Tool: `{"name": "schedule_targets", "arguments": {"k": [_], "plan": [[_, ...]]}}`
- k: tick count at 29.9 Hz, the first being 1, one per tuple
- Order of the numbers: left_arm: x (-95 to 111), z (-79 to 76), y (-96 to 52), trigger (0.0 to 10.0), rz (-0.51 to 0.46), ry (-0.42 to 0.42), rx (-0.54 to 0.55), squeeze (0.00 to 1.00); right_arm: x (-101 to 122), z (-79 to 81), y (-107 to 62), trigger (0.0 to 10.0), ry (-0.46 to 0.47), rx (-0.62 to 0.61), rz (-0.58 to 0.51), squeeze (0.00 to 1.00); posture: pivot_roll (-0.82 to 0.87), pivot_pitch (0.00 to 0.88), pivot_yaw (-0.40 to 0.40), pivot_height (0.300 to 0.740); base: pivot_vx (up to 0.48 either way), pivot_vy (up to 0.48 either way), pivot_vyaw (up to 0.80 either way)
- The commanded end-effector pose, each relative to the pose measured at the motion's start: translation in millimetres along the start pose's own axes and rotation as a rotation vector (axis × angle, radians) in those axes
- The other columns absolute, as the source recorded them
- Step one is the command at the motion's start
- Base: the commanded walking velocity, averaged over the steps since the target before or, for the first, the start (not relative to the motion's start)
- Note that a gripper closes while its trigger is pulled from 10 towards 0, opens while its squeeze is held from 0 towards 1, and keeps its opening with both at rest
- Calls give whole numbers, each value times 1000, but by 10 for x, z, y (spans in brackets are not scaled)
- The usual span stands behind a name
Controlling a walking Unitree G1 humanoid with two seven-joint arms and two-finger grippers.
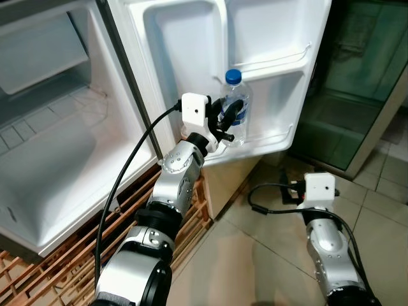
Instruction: Restocking fridge
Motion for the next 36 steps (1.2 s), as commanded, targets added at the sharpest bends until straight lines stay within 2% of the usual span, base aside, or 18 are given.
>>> {"name": "schedule_targets", "arguments": {"k": [1, 6, 9, 14, 19, 22, 26, 34, 36], "plan": [[149, 171, 18, 10000, -77, -67, 136, 0, 77, 136, 2, 10000, 6, 68, -25, 0, -307, 0, 94, 740, 0, 0, 0], [156, 192, -1, 10000, -109, -100, 189, 0, 170, 146, -35, 10000, -1, 107, -44, 0, -327, 0, 70, 740, 0, 0, 0], [192, 203, -11, 10000, -146, -54, 214, 0, 193, 83, -47, 10000, -24, 124, -39, 0, -337, 0, 42, 740, 0, 0, 0], [149, 243, -3, 10000, -133, -31, 258, 0, 236, 26, -17, 10000, -39, 139, -30, 0, -337, 0, 37, 740, 0, 0, 0], [145, 289, -9, 10000, -132, -11, 287, 0, 262, 21, -2, 10000, -45, 150, -26, 0, -343, 0, 17, 740, 0, 0, 0], [172, 403, -48, 10000, -146, 34, 336, 0, 280, 27, 9, 10000, -50, 167, -24, 0, -343, 0, 9, 740, 0, 0, 0], [200, 425, -37, 10000, -155, 75, 346, 0, 306, 69, 7, 10000, -50, 199, -37, 0, -339, 0, 4, 740, 0, 0, 0], [479, 289, 198, 10000, -239, 128, 314, 0, 345, 139, 11, 10000, -27, 243, -50, 0, -335, 0, 5, 740, 0, 0, 0], [486, 264, 223, 10000, -239, 138, 307, 0, 347, 148, 7, 10000, -25, 245, -50, 0, -340, 0, 7, 740, 0, 0, 0]]}}
Point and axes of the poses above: a point about 5 cm out from each wrist's last joint towards the gripper, its own y axis pointing out of the wrist towards the gripper, its own x axis along the axis of the wrist's last joint, z = x × y, the point moved 1 cm from there along y, pointing out of the wrist towards the gripper, and after that the axes turned 1 degree about y, right-handed, at the moved point
